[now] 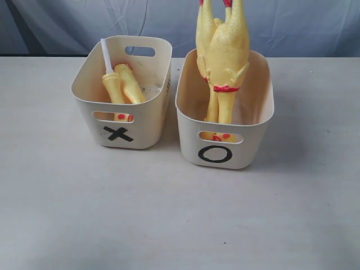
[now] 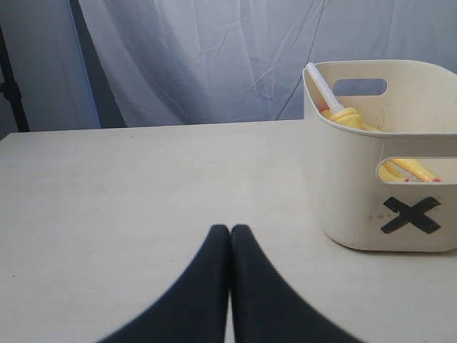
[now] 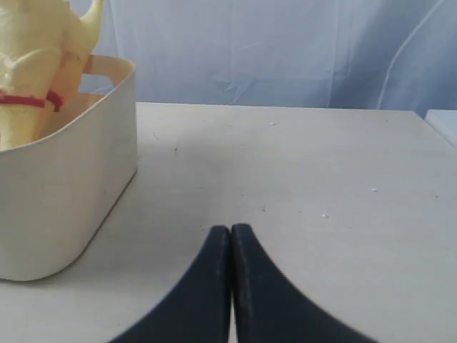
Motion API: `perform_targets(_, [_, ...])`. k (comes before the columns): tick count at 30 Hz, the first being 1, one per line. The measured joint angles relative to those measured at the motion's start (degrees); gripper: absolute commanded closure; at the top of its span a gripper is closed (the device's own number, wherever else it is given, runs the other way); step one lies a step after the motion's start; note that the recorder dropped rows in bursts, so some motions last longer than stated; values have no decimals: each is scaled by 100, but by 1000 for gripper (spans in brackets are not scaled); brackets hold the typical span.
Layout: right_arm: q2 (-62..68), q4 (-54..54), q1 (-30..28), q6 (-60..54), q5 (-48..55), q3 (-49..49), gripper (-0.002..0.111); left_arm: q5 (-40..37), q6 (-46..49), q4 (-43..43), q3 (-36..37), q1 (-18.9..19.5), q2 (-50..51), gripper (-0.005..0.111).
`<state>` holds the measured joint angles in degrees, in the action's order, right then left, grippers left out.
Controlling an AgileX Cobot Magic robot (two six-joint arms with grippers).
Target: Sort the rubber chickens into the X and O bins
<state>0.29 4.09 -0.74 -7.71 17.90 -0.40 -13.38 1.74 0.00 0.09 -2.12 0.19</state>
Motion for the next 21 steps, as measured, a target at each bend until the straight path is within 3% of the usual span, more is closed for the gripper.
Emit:
perform_targets(5, [0,-711,0,862,0,0,109,0,0,0,0,0,0,107])
perform_targets(21, [0,-741,0,820,239,0,109,0,0,0,0,0,0,107])
